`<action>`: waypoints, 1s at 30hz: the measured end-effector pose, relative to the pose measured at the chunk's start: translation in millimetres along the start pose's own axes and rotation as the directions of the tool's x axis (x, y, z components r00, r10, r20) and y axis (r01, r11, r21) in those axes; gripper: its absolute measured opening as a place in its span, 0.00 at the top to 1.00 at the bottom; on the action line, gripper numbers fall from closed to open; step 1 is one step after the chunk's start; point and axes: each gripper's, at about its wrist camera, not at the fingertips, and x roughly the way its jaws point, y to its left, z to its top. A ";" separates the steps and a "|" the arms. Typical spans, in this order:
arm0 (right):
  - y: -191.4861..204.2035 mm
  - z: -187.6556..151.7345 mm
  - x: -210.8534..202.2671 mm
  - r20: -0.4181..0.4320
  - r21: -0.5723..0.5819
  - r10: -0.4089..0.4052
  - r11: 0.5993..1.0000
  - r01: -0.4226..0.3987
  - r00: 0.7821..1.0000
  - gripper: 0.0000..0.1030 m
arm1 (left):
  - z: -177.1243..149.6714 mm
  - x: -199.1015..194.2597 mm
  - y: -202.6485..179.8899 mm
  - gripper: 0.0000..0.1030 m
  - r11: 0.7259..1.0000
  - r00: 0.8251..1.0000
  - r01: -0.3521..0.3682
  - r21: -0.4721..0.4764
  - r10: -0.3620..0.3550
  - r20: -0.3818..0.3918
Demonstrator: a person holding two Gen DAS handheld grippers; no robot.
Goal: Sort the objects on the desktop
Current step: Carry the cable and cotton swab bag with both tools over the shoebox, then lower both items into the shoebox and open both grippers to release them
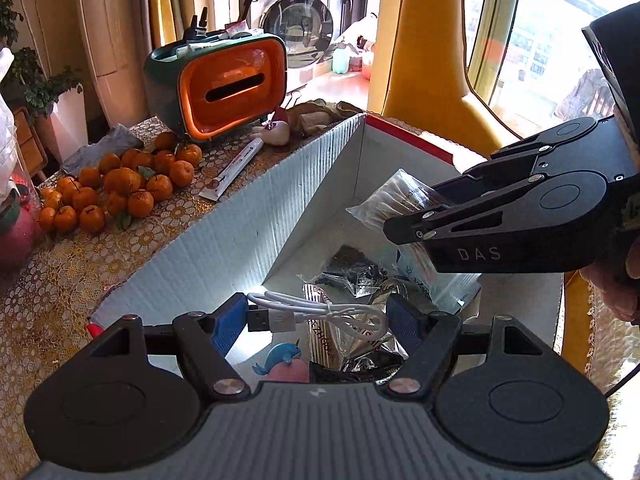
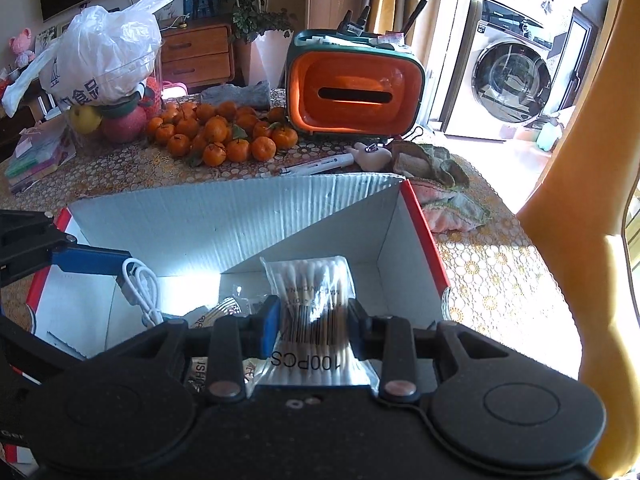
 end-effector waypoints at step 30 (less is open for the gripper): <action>9.8 -0.8 38.0 -0.093 -0.048 -0.001 0.999 -0.004 0.996 0.68 | 11.1 50.6 14.9 0.26 0.994 0.972 0.074 -0.077 -0.089 -0.218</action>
